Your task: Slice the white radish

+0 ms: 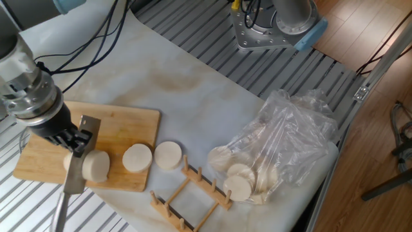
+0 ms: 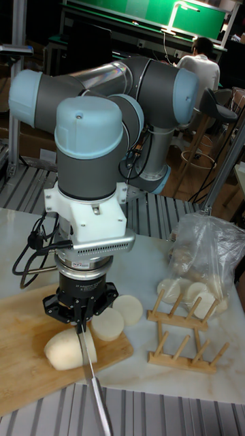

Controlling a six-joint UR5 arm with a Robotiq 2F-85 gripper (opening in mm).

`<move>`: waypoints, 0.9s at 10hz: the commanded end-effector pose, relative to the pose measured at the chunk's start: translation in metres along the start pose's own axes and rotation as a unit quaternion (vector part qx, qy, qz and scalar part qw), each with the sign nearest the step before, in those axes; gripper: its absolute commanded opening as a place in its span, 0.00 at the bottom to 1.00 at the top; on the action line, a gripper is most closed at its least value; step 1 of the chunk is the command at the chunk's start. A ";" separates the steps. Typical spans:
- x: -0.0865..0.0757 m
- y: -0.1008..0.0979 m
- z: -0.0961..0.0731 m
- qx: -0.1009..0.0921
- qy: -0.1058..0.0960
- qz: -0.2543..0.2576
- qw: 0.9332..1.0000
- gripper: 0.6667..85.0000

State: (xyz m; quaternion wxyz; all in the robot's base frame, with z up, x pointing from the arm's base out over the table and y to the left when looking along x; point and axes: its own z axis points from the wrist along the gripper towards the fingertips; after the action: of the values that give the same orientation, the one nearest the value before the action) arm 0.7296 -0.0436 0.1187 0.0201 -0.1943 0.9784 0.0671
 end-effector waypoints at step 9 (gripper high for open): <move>0.031 -0.002 -0.006 -0.027 0.034 -0.067 0.997 0.36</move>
State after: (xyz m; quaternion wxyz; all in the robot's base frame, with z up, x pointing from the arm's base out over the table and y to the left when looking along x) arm 0.7025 -0.0525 0.1193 -0.0093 -0.2587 0.9621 0.0861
